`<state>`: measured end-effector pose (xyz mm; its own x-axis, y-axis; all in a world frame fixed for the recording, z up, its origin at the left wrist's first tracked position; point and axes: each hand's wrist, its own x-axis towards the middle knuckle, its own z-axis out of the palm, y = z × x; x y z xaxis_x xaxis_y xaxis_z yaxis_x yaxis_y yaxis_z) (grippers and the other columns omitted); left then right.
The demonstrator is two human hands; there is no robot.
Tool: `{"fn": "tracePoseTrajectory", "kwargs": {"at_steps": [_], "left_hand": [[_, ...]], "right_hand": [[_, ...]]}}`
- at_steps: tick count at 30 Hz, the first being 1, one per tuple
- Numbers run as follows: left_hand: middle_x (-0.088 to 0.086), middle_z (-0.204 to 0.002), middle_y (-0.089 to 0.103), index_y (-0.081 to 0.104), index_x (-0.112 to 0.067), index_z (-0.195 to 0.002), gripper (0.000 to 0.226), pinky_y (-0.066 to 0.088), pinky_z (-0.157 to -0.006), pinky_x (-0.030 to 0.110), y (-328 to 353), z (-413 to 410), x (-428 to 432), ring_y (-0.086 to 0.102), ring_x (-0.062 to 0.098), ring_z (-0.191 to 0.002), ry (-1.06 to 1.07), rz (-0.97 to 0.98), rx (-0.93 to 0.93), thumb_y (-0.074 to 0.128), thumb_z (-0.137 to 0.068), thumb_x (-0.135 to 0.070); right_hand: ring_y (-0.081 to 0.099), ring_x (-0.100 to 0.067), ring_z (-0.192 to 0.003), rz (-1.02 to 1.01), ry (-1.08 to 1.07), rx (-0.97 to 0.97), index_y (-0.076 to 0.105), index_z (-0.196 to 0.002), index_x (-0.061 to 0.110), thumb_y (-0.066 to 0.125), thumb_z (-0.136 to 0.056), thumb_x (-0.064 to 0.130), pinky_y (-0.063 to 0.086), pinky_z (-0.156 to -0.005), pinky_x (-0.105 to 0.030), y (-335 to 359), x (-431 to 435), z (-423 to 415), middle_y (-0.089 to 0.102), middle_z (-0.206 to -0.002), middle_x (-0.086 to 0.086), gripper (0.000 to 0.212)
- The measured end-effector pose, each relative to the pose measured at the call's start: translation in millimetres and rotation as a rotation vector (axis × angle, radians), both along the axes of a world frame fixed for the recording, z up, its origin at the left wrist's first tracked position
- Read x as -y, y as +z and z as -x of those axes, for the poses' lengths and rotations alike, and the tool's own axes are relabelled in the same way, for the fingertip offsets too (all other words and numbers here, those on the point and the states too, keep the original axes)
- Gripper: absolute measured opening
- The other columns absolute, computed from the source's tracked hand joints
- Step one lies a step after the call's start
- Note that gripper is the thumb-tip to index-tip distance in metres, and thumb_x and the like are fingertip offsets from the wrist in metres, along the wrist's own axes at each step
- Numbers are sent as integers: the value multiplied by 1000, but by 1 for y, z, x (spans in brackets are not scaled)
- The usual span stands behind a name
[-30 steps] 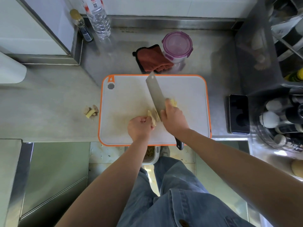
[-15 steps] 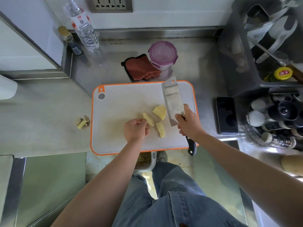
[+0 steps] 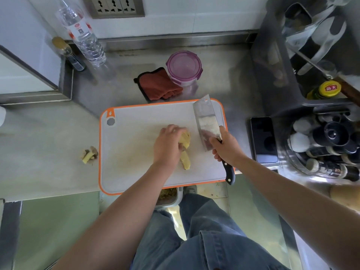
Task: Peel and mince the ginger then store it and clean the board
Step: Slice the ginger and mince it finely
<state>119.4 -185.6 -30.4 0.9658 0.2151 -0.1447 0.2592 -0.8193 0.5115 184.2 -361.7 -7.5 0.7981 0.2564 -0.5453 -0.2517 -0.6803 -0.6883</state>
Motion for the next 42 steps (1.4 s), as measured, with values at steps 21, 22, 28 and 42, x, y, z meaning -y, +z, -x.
{"fn": "tracePoseTrajectory", "kwargs": {"at_steps": [21,22,28,42], "left_hand": [[12,-106,66,71,-16,-106,45,34,-83,33,-29,5,-83,53,33,-103,722,-68,-298,62,-81,-53],[14,-108,63,68,-15,-109,46,33,-85,35,-28,7,-83,50,34,-104,708,-148,-312,61,-82,-52],[8,-106,60,65,-17,-109,28,40,-85,40,-13,-3,-44,49,32,-102,196,-115,138,68,-81,-24],[3,-91,70,66,-13,-91,13,44,-73,28,-11,-22,-28,64,21,-86,373,262,-70,71,-82,-22]], "right_hand": [[53,-21,-52,-86,-35,-61,38,-104,17,45,-96,18,45,-46,-30,-5,-24,-10,57,-66,-12,11],[53,-21,-52,-80,-29,-55,37,-106,19,45,-97,19,45,-46,-29,-6,-25,-9,57,-66,-12,13],[51,-21,-51,-70,-87,-20,38,-107,14,45,-97,20,45,-46,-31,-2,-20,-8,55,-66,-12,13],[52,-20,-50,-32,-50,-50,40,-104,11,43,-96,19,45,-43,-28,-2,-18,-5,59,-69,-16,11]]}}
